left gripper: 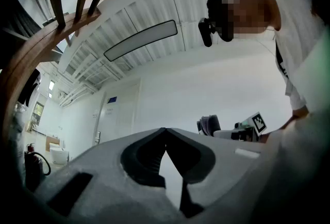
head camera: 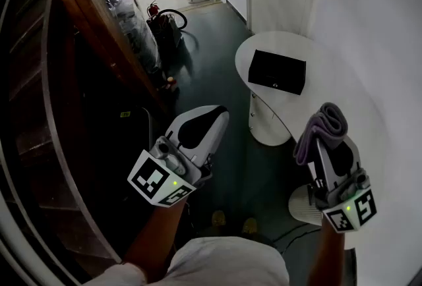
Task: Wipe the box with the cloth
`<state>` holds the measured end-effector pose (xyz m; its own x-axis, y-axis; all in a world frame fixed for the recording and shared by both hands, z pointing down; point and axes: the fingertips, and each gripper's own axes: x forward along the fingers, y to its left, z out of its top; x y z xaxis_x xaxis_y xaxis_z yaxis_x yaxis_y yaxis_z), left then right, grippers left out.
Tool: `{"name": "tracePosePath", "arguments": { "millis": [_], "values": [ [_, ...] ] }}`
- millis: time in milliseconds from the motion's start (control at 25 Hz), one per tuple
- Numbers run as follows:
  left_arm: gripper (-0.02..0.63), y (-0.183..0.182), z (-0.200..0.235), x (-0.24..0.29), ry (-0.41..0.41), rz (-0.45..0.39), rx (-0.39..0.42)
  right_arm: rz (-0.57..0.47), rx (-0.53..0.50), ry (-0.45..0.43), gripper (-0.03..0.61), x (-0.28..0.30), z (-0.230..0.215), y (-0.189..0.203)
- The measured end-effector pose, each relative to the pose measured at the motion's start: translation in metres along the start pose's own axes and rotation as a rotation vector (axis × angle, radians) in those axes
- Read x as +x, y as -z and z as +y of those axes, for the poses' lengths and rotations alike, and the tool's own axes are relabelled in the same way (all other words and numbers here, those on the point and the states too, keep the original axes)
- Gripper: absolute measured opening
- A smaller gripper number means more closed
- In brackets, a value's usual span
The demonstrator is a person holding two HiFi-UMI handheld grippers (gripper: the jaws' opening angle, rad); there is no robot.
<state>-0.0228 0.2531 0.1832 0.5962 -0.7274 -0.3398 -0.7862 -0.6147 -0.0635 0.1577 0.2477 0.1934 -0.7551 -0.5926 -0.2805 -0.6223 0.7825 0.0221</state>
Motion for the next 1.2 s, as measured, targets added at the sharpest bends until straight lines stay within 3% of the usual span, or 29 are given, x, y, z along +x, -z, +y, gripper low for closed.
{"name": "tracePosePath", "arguments": {
  "millis": [560, 1200],
  "values": [
    [0.015, 0.004, 0.010, -0.004, 0.000, -0.003, -0.002, -0.001, 0.020, 0.005, 0.108, 0.010, -0.001, 0.002],
    [0.015, 0.004, 0.087, -0.024, 0.035, -0.029, -0.013, 0.013, -0.052, 0.080, 0.109, 0.070, 0.015, 0.008]
  ]
}}
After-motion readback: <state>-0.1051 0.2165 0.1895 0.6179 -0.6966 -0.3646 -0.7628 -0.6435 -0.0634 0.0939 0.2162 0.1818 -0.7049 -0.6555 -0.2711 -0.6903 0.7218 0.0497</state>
